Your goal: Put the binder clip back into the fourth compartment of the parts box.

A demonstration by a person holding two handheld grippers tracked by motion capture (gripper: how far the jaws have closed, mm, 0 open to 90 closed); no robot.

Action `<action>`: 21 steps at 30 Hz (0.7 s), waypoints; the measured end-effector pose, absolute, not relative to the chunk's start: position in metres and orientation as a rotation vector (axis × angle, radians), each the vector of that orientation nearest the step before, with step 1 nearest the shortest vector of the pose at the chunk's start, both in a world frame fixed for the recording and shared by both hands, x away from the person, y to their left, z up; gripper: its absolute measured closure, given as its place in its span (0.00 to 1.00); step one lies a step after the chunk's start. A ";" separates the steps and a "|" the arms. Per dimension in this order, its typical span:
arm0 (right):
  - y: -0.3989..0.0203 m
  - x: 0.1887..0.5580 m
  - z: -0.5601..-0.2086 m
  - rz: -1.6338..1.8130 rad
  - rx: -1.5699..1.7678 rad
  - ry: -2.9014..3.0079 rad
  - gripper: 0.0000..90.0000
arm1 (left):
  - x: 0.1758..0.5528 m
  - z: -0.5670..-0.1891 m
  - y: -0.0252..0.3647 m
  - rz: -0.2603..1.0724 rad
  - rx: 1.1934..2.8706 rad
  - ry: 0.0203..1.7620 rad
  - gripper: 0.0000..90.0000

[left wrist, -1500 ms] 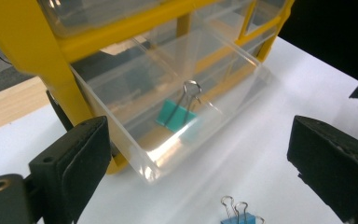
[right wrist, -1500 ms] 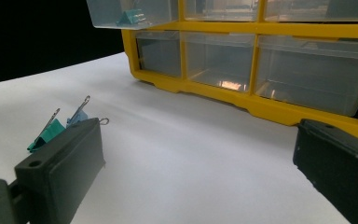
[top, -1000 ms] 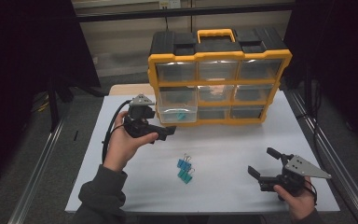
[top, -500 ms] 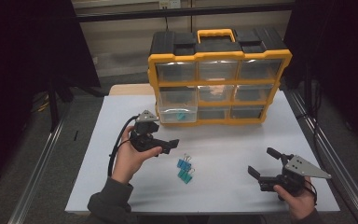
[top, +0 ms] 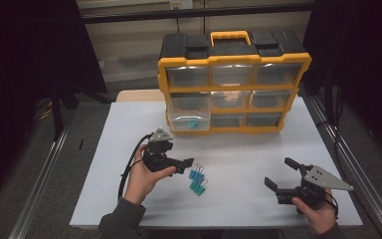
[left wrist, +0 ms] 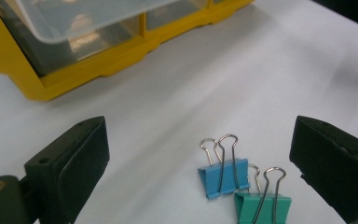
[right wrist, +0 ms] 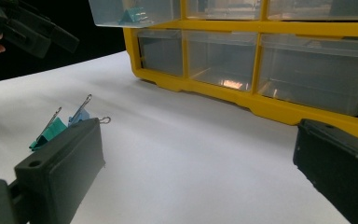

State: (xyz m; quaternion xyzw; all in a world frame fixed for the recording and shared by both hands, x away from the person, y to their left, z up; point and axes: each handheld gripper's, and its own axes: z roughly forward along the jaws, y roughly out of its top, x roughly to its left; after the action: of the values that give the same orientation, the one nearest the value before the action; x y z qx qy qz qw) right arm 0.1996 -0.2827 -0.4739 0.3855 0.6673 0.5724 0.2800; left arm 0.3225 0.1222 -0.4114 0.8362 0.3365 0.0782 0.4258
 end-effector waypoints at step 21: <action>-0.282 0.200 -0.474 1.541 1.029 1.793 0.01 | 0.312 -0.452 0.107 0.201 2.112 0.897 0.13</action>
State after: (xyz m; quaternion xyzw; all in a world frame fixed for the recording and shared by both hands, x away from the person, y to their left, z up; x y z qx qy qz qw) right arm 0.1995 -0.2815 -0.4736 0.3832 0.6681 0.5742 0.2776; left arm 0.3124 0.1069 -0.4523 0.8376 0.3557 0.0797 0.4069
